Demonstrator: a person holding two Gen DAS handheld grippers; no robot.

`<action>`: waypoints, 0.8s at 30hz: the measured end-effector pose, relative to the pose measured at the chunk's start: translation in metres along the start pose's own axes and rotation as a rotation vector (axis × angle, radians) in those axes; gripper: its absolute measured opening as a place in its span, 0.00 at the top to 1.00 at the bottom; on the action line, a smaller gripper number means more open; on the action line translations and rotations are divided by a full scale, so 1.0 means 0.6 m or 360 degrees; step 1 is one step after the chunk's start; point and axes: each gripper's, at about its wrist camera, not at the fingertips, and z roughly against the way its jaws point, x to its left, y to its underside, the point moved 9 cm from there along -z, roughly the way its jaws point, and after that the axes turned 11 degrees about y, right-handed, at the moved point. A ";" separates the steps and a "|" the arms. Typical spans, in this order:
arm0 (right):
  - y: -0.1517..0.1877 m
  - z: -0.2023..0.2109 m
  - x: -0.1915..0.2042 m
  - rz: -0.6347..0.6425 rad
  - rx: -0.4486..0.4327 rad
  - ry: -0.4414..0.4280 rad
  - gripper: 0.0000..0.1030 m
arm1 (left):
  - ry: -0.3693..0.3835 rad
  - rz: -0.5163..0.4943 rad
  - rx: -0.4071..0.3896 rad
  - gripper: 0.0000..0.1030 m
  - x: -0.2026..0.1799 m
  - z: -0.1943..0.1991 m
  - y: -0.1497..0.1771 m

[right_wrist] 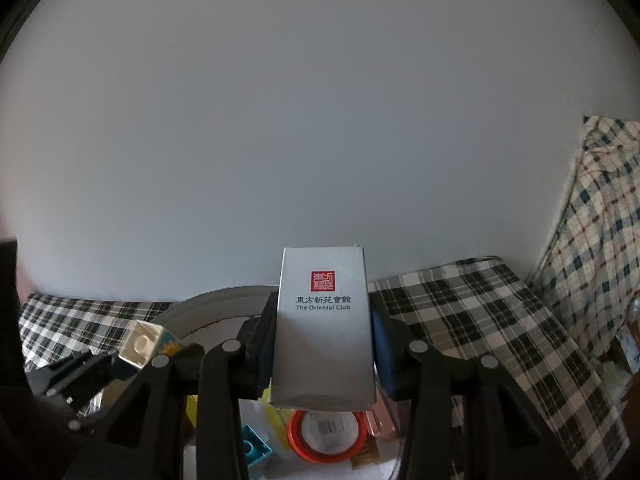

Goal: Organize rigid objects
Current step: 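Open both grippers to drop the white brick and white box into the tin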

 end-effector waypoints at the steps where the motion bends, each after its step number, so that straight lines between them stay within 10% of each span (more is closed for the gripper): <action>1: -0.004 -0.007 0.003 0.0024 0.0020 0.0008 0.57 | -0.0007 0.0005 0.0018 0.71 0.004 -0.003 -0.003; 16: 0.034 -0.123 0.053 0.0142 0.0549 -0.0033 0.57 | 0.0038 0.0220 0.0489 0.70 0.030 -0.087 0.018; 21: 0.070 -0.153 0.054 0.0005 0.0740 -0.0141 0.52 | -0.0027 0.0199 0.0668 0.12 0.036 -0.109 0.057; 24: 0.083 -0.158 0.048 -0.0083 0.0828 -0.0212 0.25 | 0.0006 0.0271 0.0693 0.11 0.035 -0.103 0.065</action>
